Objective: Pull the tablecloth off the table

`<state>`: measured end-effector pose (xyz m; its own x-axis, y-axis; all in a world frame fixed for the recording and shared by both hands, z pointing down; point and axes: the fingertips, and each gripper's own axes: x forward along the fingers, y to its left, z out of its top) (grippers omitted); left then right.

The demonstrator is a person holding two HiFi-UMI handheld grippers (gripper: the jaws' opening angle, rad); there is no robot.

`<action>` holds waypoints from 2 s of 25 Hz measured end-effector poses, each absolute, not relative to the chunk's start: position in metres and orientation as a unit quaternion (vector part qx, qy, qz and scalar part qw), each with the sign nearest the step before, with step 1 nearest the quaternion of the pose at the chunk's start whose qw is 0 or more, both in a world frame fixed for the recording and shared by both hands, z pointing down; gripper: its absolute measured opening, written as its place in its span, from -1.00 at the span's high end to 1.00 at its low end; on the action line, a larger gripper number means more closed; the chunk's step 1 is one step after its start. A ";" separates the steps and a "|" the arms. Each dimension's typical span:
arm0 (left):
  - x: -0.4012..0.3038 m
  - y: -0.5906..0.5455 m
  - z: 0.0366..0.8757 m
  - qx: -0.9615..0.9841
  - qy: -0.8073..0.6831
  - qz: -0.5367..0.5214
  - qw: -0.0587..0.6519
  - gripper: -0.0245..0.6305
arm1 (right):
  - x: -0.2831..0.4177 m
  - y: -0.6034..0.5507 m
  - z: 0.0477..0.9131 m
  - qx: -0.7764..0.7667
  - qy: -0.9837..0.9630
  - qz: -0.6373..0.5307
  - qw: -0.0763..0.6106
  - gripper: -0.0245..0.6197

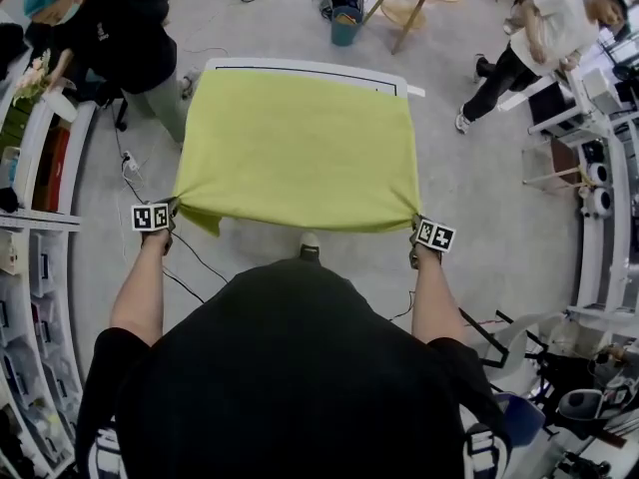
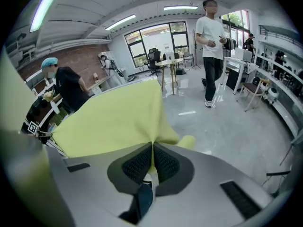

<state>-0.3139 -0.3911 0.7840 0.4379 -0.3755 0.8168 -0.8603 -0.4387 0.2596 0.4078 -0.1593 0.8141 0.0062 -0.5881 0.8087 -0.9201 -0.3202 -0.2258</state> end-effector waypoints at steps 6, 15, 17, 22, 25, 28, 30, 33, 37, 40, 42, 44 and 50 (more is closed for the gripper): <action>-0.349 -0.345 0.765 0.791 -0.382 0.335 0.340 0.86 | 0.365 -0.104 0.791 0.698 -0.544 0.432 0.174 0.86; -0.394 -0.288 0.765 0.804 -0.360 0.333 0.337 0.86 | 0.325 -0.035 0.776 0.710 -0.535 0.425 0.171 0.86; -0.409 -0.273 0.770 0.804 -0.357 0.331 0.341 0.86 | 0.310 -0.015 0.776 0.713 -0.531 0.424 0.170 0.86; -0.436 -0.239 0.778 0.808 -0.348 0.330 0.343 0.86 | 0.279 0.024 0.775 0.719 -0.524 0.423 0.169 0.85; -0.444 -0.227 0.782 0.808 -0.345 0.330 0.346 0.86 | 0.270 0.037 0.776 0.723 -0.521 0.422 0.168 0.86; -0.460 -0.213 0.785 0.807 -0.345 0.329 0.348 0.86 | 0.254 0.051 0.778 0.725 -0.519 0.422 0.163 0.86; -0.472 -0.202 0.786 0.807 -0.347 0.327 0.350 0.85 | 0.243 0.063 0.779 0.725 -0.519 0.423 0.161 0.86; -0.490 -0.181 0.788 0.805 -0.350 0.324 0.353 0.86 | 0.226 0.086 0.783 0.724 -0.518 0.426 0.159 0.86; -0.499 -0.151 0.793 0.801 -0.355 0.324 0.355 0.86 | 0.218 0.117 0.792 0.723 -0.517 0.429 0.158 0.86; -0.495 -0.125 0.796 0.799 -0.358 0.329 0.355 0.86 | 0.221 0.138 0.801 0.719 -0.519 0.433 0.161 0.85; -0.491 -0.104 0.797 0.797 -0.360 0.332 0.354 0.86 | 0.223 0.157 0.806 0.714 -0.523 0.435 0.163 0.85; -0.489 -0.083 0.795 0.795 -0.364 0.331 0.355 0.86 | 0.223 0.176 0.808 0.709 -0.526 0.438 0.168 0.86; -0.492 -0.002 0.798 0.786 -0.369 0.333 0.366 0.86 | 0.215 0.249 0.817 0.700 -0.525 0.451 0.174 0.86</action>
